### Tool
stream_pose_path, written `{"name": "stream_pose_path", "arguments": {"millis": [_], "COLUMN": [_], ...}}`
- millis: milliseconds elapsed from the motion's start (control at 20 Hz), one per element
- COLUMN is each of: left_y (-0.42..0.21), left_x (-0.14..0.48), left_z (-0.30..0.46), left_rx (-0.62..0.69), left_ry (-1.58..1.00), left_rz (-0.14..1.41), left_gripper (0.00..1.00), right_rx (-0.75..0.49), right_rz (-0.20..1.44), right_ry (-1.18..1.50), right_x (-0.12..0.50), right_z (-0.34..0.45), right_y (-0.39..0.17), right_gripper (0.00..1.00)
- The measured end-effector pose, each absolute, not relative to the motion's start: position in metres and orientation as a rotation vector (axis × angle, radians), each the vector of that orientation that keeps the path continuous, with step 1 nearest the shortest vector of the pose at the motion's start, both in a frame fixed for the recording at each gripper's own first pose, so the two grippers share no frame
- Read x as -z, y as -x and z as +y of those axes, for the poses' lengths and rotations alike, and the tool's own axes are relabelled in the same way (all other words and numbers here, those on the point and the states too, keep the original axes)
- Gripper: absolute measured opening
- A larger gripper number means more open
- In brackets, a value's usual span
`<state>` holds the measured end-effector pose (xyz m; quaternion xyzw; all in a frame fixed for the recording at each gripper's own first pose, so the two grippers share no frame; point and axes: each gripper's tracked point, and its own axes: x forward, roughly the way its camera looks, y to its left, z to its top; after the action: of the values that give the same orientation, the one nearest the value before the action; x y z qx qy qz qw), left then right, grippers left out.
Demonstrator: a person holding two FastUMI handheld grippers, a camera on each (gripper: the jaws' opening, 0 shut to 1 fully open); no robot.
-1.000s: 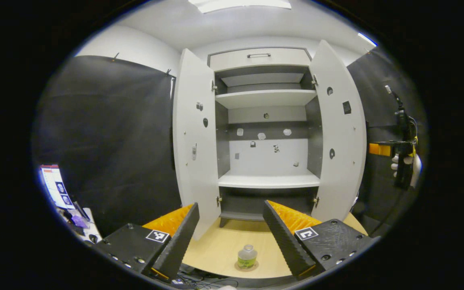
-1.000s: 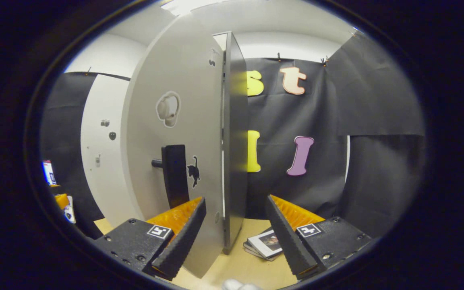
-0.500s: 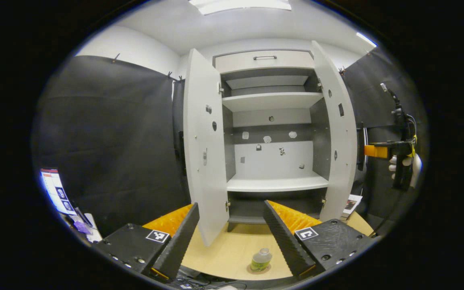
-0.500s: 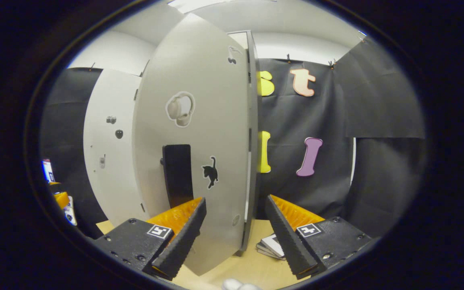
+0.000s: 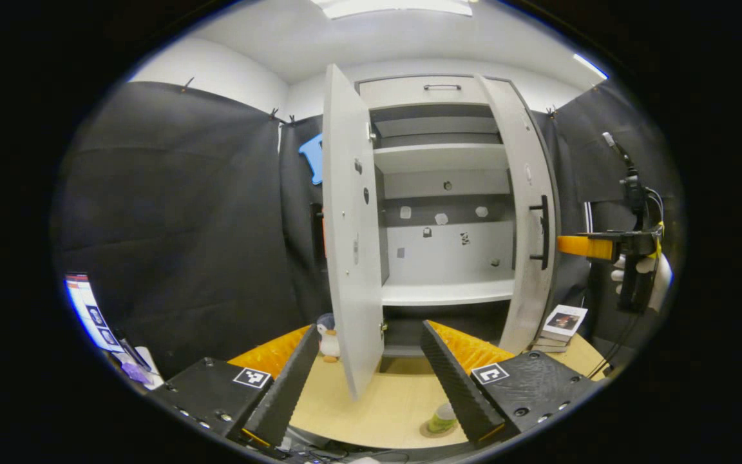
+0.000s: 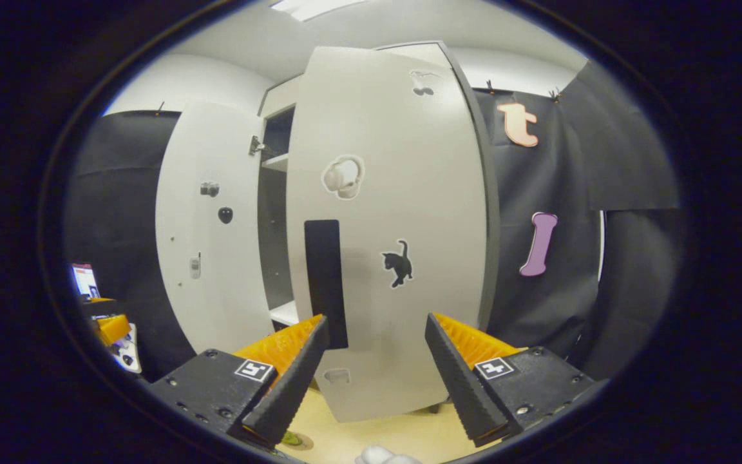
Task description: Grasp the bottle in the cabinet with the left hand and place it on the coaster, then close the right door with the right hand and the left door with the left hand.
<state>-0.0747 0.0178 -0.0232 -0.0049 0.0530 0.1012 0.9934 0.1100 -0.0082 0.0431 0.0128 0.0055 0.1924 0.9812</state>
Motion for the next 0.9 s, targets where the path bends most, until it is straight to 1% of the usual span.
{"name": "stream_pose_path", "arguments": {"millis": [100, 400, 600, 900], "left_y": [0.070, 0.056, 0.047, 0.017], "left_x": [0.025, 0.032, 0.034, 0.026], "left_z": [0.027, 0.051, 0.069, 0.130], "left_rx": [-0.196, -0.176, -0.162, -0.191], "left_ry": [0.017, 0.019, 0.014, -0.012], "left_rz": [0.104, 0.104, 0.108, 0.092], "left_gripper": [0.97, 0.98, 0.98, 0.97], "right_rx": [-0.392, -0.323, -0.281, -0.201], "right_rz": [0.029, 0.045, 0.046, 0.085], "right_ry": [-0.019, 0.011, 0.004, 0.004], "right_x": [-0.037, -0.023, -0.015, 0.017], "right_z": [0.001, -0.002, 0.000, 0.003], "right_y": [-0.106, -0.089, -0.066, -0.029], "right_gripper": [0.99, 0.99, 0.99, 0.99]}}
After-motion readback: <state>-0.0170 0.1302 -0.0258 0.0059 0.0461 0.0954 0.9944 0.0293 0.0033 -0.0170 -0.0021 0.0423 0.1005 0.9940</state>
